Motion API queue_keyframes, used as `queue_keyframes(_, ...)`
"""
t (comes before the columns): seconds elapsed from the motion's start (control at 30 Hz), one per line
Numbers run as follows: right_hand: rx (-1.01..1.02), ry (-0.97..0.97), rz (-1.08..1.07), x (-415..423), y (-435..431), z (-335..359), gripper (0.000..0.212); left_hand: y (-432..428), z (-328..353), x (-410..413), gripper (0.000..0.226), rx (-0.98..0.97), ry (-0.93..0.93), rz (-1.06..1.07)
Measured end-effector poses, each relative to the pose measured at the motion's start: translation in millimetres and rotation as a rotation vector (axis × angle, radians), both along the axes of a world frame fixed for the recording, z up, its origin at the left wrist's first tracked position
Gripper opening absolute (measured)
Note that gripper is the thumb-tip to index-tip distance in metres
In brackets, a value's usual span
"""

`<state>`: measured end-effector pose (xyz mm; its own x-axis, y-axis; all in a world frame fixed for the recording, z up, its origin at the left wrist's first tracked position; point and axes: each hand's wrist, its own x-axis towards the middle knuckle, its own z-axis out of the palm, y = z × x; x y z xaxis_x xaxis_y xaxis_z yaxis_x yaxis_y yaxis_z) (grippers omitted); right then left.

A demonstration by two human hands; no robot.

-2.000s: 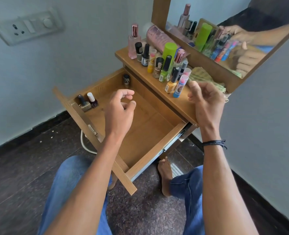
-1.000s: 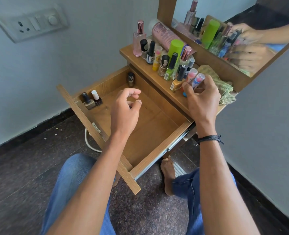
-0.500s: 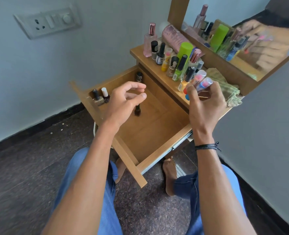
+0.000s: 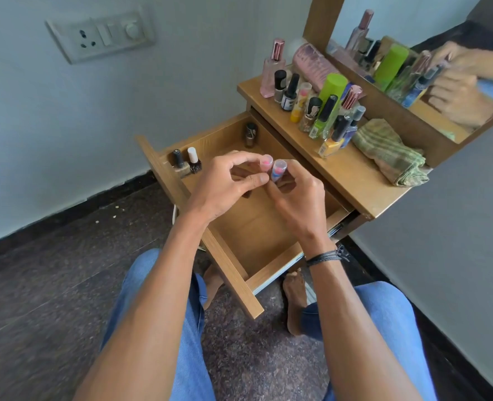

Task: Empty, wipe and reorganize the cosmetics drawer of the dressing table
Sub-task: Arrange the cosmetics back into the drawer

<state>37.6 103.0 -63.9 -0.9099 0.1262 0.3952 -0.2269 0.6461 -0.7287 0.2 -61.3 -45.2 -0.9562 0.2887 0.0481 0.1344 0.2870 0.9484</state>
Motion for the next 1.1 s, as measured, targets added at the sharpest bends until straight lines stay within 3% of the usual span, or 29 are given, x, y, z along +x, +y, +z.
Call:
queue_keyframes(0.27,-0.058,-0.181,0.075,0,1,-8,0.024,-3,-6,-4,0.012,-0.265,0.127,0.042)
queue_keyframes(0.67,0.205,-0.453,0.127,2,-48,-28,0.013,-41,-18,-11,0.010,-0.913,0.198,0.117)
queue_keyframes(0.8,0.232,-0.539,0.173,3,-58,-35,0.008,-37,-23,-12,0.010,-1.002,0.161,0.114)
queue_keyframes(0.93,0.276,-0.586,0.205,1,-63,-45,0.026,-35,-18,-12,0.014,-1.019,0.100,0.103)
queue_keyframes(1.1,0.230,-0.637,0.244,-3,-64,-53,0.033,-37,-7,-11,0.013,-1.052,0.005,0.046)
